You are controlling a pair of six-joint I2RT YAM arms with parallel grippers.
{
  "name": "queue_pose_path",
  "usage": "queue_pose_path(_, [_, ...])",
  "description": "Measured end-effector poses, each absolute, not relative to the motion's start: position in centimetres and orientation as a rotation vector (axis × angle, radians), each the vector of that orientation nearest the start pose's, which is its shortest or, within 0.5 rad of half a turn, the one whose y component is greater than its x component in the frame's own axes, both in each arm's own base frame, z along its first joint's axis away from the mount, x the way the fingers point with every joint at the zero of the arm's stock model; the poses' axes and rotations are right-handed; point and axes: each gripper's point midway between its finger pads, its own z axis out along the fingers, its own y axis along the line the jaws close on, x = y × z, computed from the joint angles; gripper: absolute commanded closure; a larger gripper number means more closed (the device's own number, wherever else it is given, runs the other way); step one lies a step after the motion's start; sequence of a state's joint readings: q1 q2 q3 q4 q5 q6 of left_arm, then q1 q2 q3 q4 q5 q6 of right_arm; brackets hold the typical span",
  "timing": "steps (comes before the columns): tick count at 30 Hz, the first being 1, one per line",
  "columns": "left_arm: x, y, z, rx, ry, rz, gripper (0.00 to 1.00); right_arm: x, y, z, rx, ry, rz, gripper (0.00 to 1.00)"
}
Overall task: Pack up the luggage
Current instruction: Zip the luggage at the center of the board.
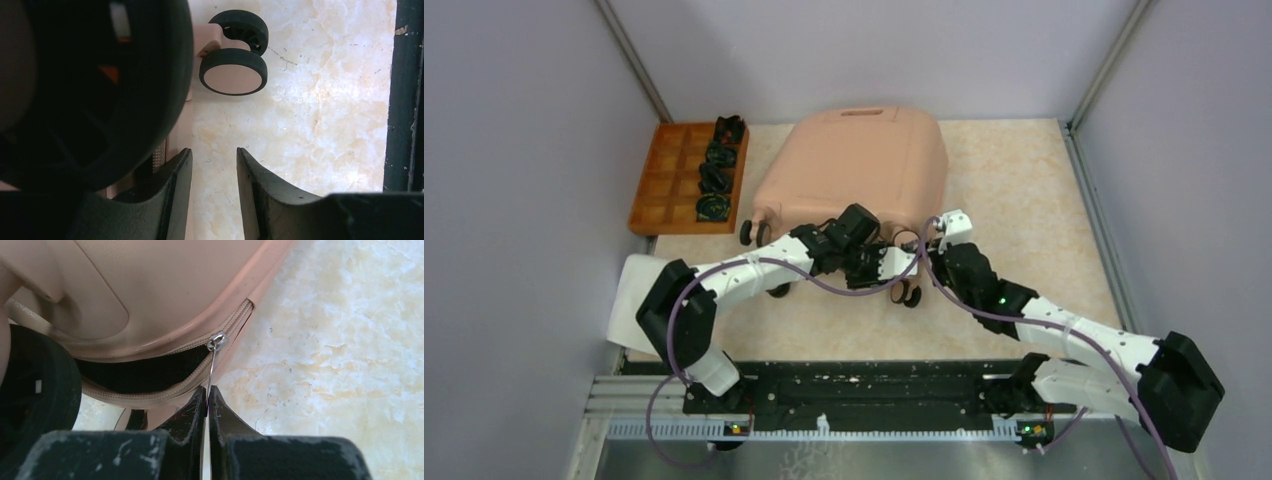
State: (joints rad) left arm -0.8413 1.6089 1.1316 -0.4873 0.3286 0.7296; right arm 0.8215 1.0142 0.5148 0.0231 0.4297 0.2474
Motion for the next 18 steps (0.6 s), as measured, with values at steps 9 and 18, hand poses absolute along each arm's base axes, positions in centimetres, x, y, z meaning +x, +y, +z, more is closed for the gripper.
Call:
queue_pose_path(9, [24.4, -30.7, 10.2, 1.833, 1.671, -0.444, 0.56, 22.6, 23.4, 14.3, -0.435, 1.966, 0.552, 0.66])
queue_pose_path(18, [26.6, -30.0, 9.6, 1.751, 1.721, -0.367, 0.57, 20.7, 22.6, 18.3, -0.371, 1.961, 0.861, 0.32])
